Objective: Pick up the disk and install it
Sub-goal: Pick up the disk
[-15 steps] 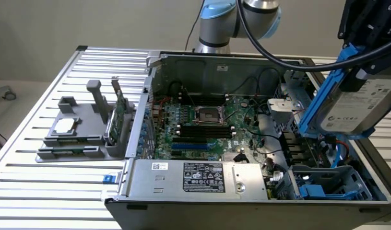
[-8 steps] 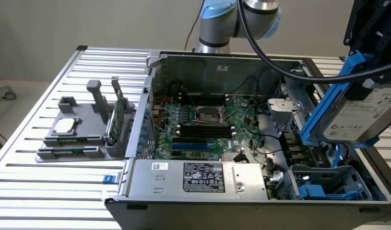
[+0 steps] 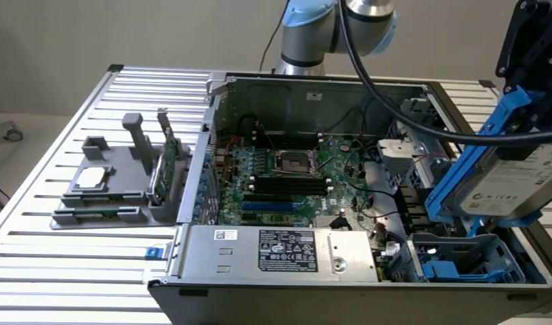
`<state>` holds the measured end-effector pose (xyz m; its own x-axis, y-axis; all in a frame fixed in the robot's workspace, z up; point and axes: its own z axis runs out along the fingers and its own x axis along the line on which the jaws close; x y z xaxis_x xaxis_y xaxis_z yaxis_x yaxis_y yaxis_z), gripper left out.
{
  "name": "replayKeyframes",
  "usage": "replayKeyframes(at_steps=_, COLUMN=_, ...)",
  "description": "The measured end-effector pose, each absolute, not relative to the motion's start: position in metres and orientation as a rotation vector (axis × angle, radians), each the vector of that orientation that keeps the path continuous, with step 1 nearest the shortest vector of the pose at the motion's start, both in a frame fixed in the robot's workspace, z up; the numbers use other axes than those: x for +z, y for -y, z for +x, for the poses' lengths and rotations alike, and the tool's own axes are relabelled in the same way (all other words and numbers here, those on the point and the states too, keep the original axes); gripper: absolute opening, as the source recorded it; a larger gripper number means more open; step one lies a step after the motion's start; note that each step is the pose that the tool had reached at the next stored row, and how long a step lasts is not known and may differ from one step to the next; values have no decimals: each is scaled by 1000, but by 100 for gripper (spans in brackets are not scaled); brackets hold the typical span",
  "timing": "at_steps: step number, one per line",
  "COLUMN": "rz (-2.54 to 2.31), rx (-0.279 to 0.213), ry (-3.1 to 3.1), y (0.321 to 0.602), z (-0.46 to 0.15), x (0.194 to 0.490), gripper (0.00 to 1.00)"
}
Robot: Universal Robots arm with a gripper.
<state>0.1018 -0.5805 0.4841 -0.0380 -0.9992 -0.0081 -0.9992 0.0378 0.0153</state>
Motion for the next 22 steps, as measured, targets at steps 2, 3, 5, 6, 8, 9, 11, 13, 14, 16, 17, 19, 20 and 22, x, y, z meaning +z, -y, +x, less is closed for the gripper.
replayKeyframes(at_steps=2, rz=2173, rx=-31, ry=2257, y=585, z=102, x=484, gripper=33)
replayKeyframes(at_steps=3, rz=2172, rx=-33, ry=2256, y=587, z=103, x=484, gripper=33)
replayKeyframes(at_steps=5, rz=2172, rx=-33, ry=2256, y=589, z=103, x=483, gripper=33)
replayKeyframes(at_steps=6, rz=2172, rx=-33, ry=2256, y=590, z=103, x=482, gripper=33)
replayKeyframes(at_steps=8, rz=2172, rx=-33, ry=2256, y=590, z=103, x=480, gripper=33)
replayKeyframes(at_steps=9, rz=2172, rx=-33, ry=2256, y=590, z=103, x=478, gripper=33)
replayKeyframes(at_steps=11, rz=2172, rx=-33, ry=2256, y=590, z=103, x=475, gripper=33)
replayKeyframes(at_steps=13, rz=2172, rx=-33, ry=2256, y=590, z=103, x=472, gripper=33)
replayKeyframes(at_steps=14, rz=2173, rx=-33, ry=2255, y=590, z=103, x=471, gripper=33)
replayKeyframes(at_steps=16, rz=2175, rx=-33, ry=2253, y=590, z=103, x=468, gripper=33)
replayKeyframes(at_steps=17, rz=2177, rx=-33, ry=2252, y=590, z=103, x=466, gripper=33)
replayKeyframes(at_steps=19, rz=2181, rx=-33, ry=2248, y=590, z=103, x=464, gripper=33)
replayKeyframes(at_steps=20, rz=2184, rx=-33, ry=2245, y=589, z=103, x=464, gripper=33)
replayKeyframes(at_steps=22, rz=2192, rx=-33, ry=2237, y=589, z=103, x=463, gripper=33)
